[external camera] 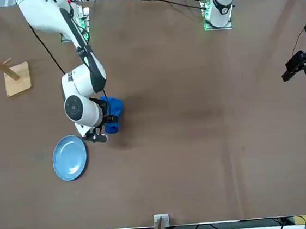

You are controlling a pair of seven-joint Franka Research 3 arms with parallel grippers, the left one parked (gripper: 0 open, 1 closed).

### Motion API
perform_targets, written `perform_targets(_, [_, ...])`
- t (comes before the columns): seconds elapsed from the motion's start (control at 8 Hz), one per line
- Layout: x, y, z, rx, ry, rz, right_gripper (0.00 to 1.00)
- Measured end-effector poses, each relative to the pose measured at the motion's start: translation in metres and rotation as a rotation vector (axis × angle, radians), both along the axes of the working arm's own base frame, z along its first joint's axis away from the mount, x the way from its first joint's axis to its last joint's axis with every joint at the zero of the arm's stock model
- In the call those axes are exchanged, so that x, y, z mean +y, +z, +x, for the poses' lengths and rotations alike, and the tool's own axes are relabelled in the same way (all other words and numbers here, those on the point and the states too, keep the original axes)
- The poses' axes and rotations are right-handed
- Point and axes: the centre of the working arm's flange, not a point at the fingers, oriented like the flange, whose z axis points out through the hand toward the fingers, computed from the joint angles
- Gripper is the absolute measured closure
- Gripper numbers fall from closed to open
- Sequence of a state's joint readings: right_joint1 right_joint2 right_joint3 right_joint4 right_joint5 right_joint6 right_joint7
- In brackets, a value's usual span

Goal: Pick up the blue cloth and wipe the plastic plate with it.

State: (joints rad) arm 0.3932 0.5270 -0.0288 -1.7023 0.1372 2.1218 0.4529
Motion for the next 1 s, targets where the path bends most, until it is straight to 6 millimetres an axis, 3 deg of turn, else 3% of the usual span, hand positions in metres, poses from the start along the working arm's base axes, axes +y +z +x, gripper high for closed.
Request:
perform_targets(0.38, [-0.055, 0.034, 0.040, -0.106, -0.004, -0.073, 0.00])
perform_targets(0.62, [-0.105, 0.051, 0.061, -0.152, 0.044, -0.099, 0.00])
perform_targets(1.0, [-0.166, 0.086, 0.079, -0.198, 0.088, -0.148, 0.00])
